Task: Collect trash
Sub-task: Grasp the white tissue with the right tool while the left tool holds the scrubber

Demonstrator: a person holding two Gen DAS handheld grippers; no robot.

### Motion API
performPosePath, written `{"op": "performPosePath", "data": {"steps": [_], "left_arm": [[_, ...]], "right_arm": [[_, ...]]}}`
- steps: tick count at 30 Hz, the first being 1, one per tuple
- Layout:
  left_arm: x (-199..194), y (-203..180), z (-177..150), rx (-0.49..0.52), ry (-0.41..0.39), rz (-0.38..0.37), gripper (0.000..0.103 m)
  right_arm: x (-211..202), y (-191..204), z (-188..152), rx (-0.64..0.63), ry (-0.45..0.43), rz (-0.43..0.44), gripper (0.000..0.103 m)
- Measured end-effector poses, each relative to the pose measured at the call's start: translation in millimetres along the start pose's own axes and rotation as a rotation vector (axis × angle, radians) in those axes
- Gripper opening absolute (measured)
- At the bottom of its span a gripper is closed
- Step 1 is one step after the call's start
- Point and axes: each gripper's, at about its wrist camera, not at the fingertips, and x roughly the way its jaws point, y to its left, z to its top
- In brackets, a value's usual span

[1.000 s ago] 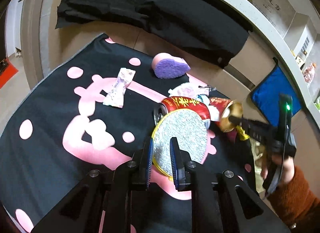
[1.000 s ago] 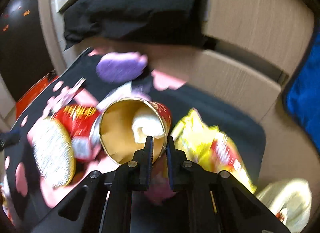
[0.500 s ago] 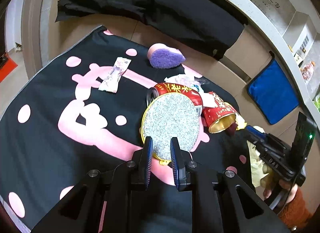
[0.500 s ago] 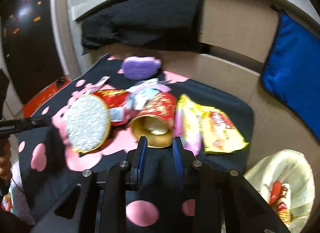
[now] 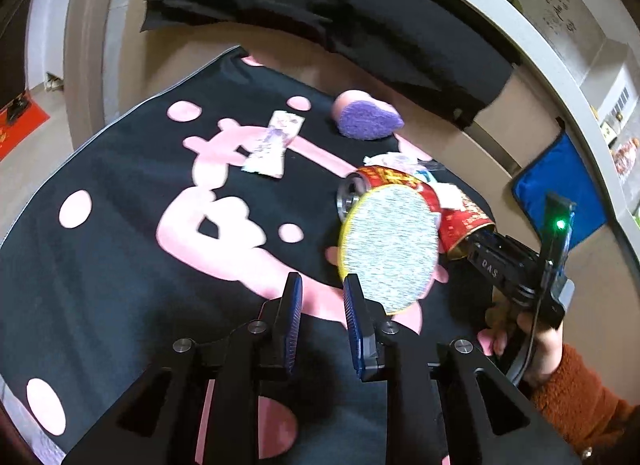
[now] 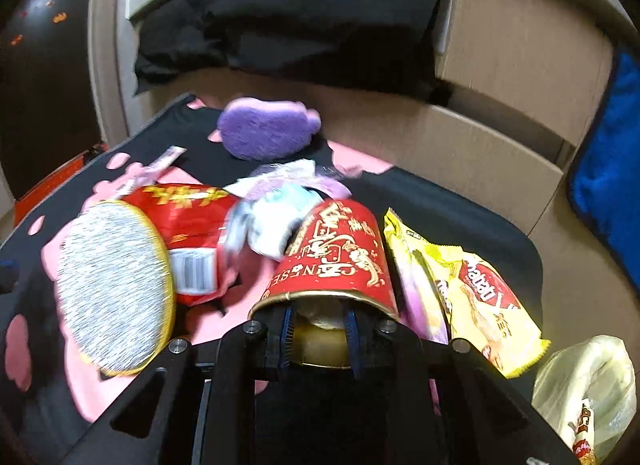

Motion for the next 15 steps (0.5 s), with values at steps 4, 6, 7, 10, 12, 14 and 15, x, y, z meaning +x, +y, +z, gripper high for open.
{"op": "performPosePath", "data": {"steps": [4,6,7,10,12,14,15], "left_arm": [[2,9,5,-0.023,-0.006,-0.012,0.023],[3,8,7,-0.019,-0.009,-0.020,0.023],[5,6,8,-0.013,-0.010,-0.026,0.023],[10,-4,9,0.000,0.000,-0.047,0.023],[13,-13,8,0.011,0.008,-0.055,0.023],[15,-24,5,0.033,0.014,-0.060,0.023],[17,-30,3,0.049,0.016,-0.063,0.023]], "right_arm": [[12,-10,7,0.055,0.026,0.021,0.013],[4,-13,5,0.082,0.031,0.041,0.008],[-3,-13,3,0.087,0.027,0.050,0.007],[-26,-11,-12,0.092,0.024,0.075,0.007],[-38,-11,-22,0.107,0.029,0.096,0.007],[-50,-12,-33,0.131,0.038,0.124,0.007],[-57,-12,-40,0.141,0.044,0.140,0.007]]}}
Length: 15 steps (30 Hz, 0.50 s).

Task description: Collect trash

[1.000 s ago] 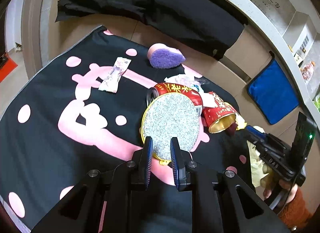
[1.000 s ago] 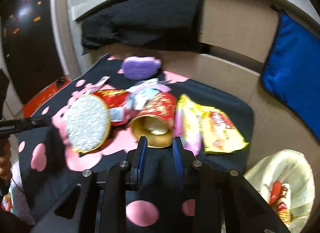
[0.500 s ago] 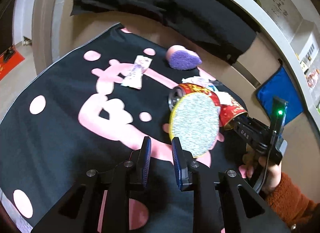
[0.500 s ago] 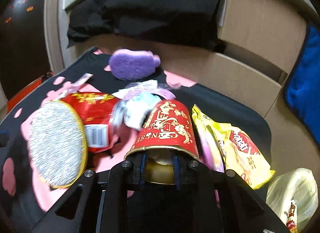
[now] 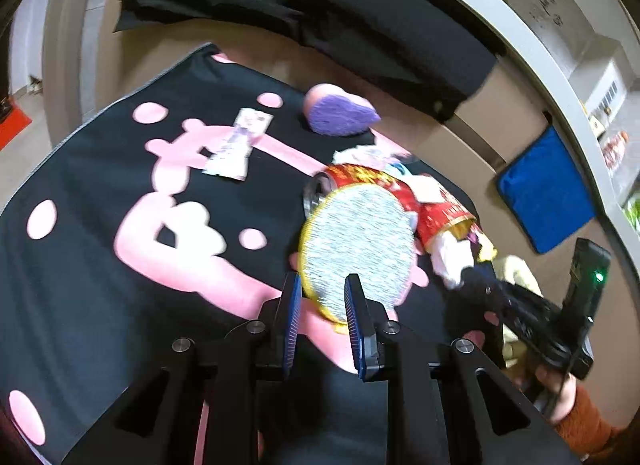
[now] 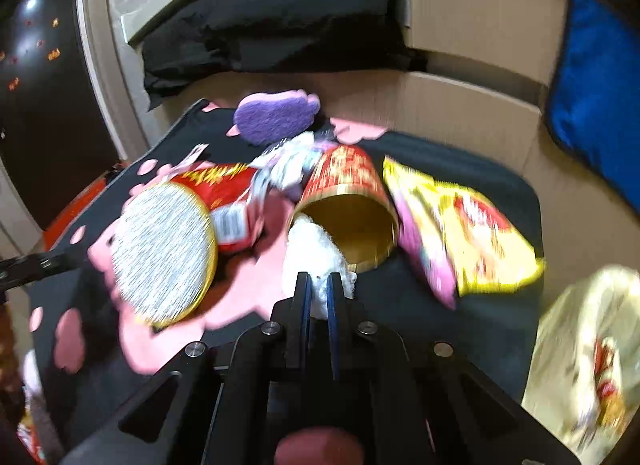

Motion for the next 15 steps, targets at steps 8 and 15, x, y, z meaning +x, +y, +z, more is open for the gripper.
{"op": "performPosePath", "data": {"steps": [8,15], "left_arm": [[11,-11,6,0.046,-0.075,-0.020,0.029],[40,27,22,-0.124,-0.027,-0.082,0.038]], "right_arm": [[-42,-1,-42,0.000,0.010,0.046,0.007],[-60,-15,-56,0.032,-0.016,0.040,0.007]]}}
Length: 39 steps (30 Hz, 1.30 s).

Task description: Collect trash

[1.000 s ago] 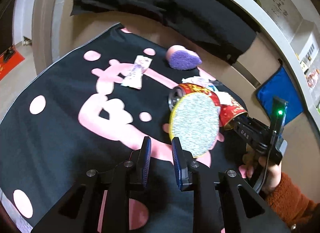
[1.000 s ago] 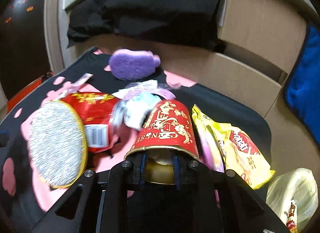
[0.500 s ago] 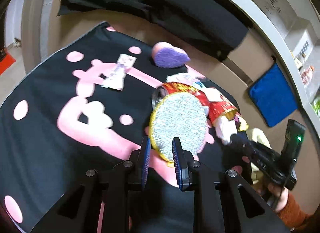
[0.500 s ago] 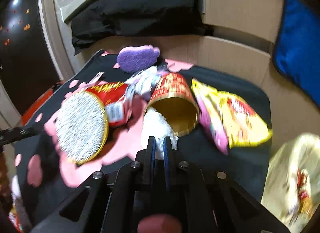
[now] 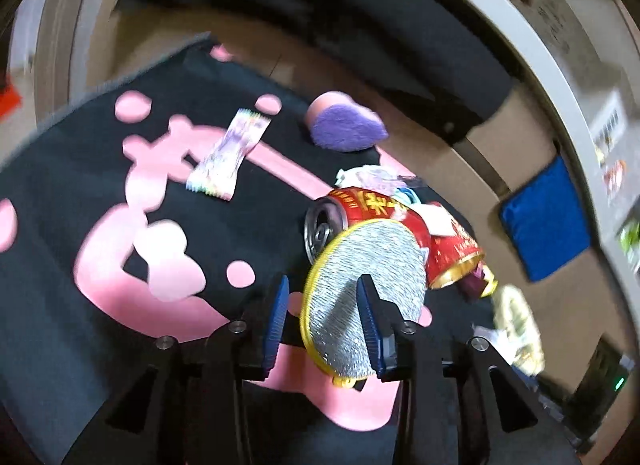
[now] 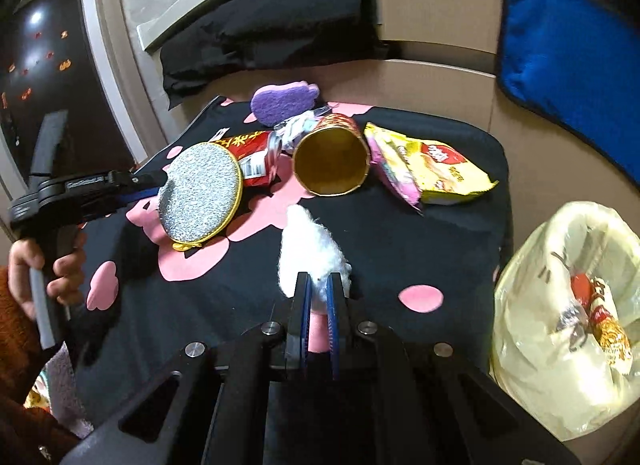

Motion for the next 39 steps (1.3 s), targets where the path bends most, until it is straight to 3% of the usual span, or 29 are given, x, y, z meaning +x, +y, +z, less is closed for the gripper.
{"op": "performPosePath", "data": {"steps": [2,5,7,9,10,13,15,22,25,26,28,34,39], "left_arm": [[8,5,0,-0.041,0.028,-0.054,0.038],[16,3,-3,-0.060,0.060,-0.066,0.038],[15,-5,-5,-0.052,0.074,-0.065,0.035],[10,-15,-8,-0.023,0.065,-0.058,0.031],[7,-20,-8,-0.001,0.060,-0.044,0.024],[-4,-39,-14,0.067,0.052,-0.015,0.017],[-12,-52,-19,0.117,0.035,0.020,0.015],[-41,-90,-41,0.311,-0.069,0.261,0.014],[-50,-94,-46,0.323,-0.093,0.304,0.014],[-52,-96,-47,0.326,-0.102,0.312,0.014],[-58,-100,-48,0.339,-0.123,0.331,0.014],[-75,-117,-45,0.365,-0.181,0.332,0.014],[-91,-147,-37,0.406,-0.245,0.289,0.014]], "right_arm": [[-1,-3,-1,0.004,-0.005,0.000,0.008],[-1,-4,-4,0.000,-0.002,0.009,0.011],[-1,-5,-5,0.001,0.004,0.021,0.029],[-3,-4,-6,-0.008,-0.003,0.032,0.039],[-5,-3,-5,-0.018,-0.015,0.037,0.039],[-5,0,-2,-0.056,-0.033,0.035,0.045],[0,1,3,-0.073,-0.025,0.039,0.045],[34,2,17,-0.110,0.052,0.052,0.045],[51,4,20,-0.122,0.103,0.063,0.045],[56,6,20,-0.125,0.123,0.071,0.043],[58,9,19,-0.138,0.133,0.071,0.025],[34,12,32,-0.136,0.058,0.055,0.023],[-5,7,55,-0.117,-0.030,0.037,0.023]]}}
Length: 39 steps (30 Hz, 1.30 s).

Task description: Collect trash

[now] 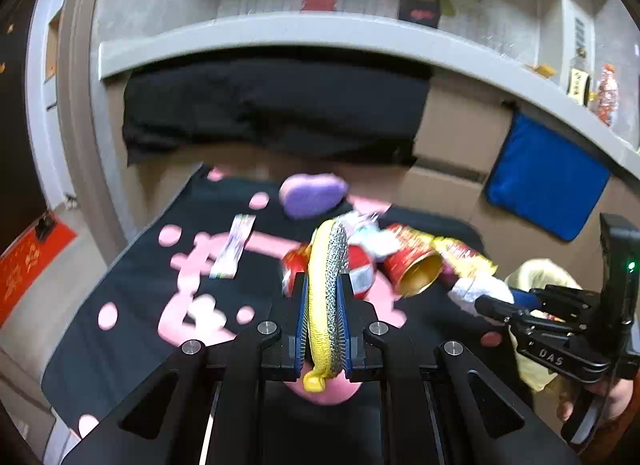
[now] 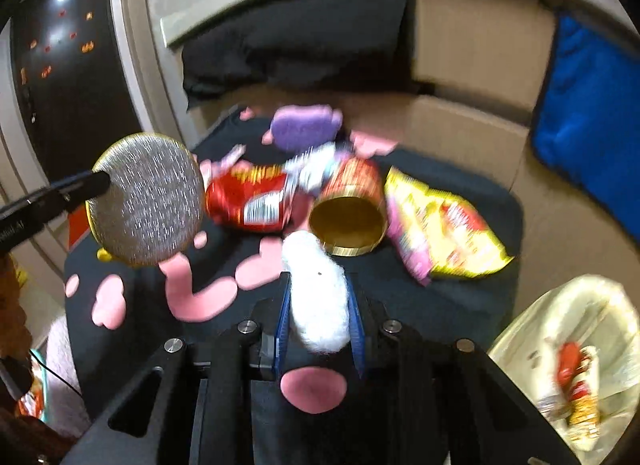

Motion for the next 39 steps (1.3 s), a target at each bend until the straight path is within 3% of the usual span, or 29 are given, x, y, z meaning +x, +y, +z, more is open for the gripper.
{"op": "performPosePath", "data": {"steps": [9,18,22,28,39], "left_arm": [[-19,-57,36,0.066,-0.090,-0.104,0.014],[-16,-151,63,0.130,-0.098,-0.315,0.014],[2,-201,62,0.155,-0.057,-0.416,0.014],[38,-264,50,0.207,0.032,-0.511,0.014],[98,-332,13,0.235,0.227,-0.579,0.014]], "right_arm": [[-82,-29,34,0.004,-0.180,-0.093,0.023],[-153,-91,29,0.070,-0.293,-0.248,0.023],[-172,-118,19,0.094,-0.309,-0.326,0.023],[-187,-165,-5,0.169,-0.307,-0.395,0.023],[-192,-239,-53,0.315,-0.266,-0.459,0.023]]}}
